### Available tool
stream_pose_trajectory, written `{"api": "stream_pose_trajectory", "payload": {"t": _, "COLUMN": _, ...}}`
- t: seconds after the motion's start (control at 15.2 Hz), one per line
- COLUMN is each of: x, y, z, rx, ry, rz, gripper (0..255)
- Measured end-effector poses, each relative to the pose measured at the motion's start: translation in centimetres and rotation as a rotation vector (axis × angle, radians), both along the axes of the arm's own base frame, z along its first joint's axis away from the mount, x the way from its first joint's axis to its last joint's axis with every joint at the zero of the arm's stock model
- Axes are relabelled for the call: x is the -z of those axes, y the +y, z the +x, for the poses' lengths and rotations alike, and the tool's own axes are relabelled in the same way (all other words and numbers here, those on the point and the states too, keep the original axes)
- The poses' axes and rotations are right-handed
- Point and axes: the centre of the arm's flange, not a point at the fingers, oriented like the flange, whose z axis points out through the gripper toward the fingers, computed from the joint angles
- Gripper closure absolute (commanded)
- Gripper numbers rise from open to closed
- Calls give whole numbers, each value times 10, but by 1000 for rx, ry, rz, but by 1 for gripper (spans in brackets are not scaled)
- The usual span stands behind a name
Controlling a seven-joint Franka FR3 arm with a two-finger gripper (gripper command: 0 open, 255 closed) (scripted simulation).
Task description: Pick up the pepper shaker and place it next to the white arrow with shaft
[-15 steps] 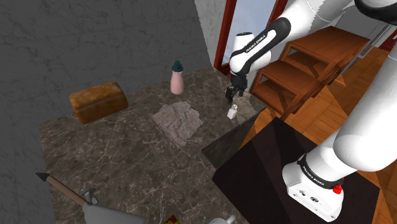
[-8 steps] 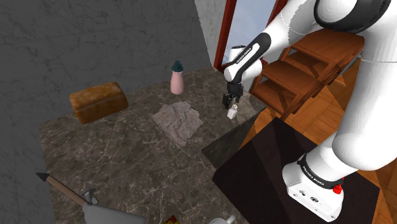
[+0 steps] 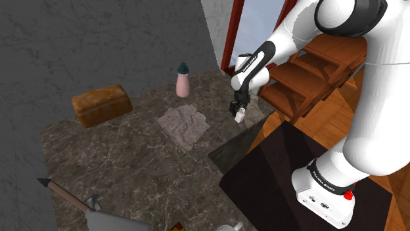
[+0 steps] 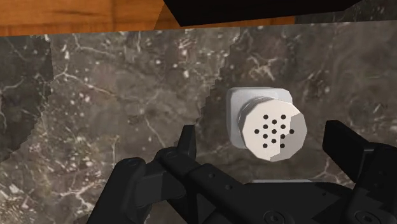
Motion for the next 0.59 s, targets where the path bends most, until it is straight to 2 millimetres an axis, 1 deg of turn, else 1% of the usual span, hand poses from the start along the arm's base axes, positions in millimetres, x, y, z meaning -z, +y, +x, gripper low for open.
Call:
{"api": "stream_pose_trajectory", "payload": {"t": 0.2, "x": 0, "y": 0, "z": 0, "rx": 0, "ry": 0, "rz": 0, "gripper": 0}}
{"api": "stream_pose_trajectory", "payload": {"t": 0.26, "x": 0, "y": 0, "z": 0, "rx": 0, "ry": 0, "rz": 0, "gripper": 255}}
{"api": "stream_pose_trajectory", "payload": {"t": 0.59, "x": 0, "y": 0, "z": 0, "rx": -1, "ry": -1, "rz": 0, "gripper": 255}}
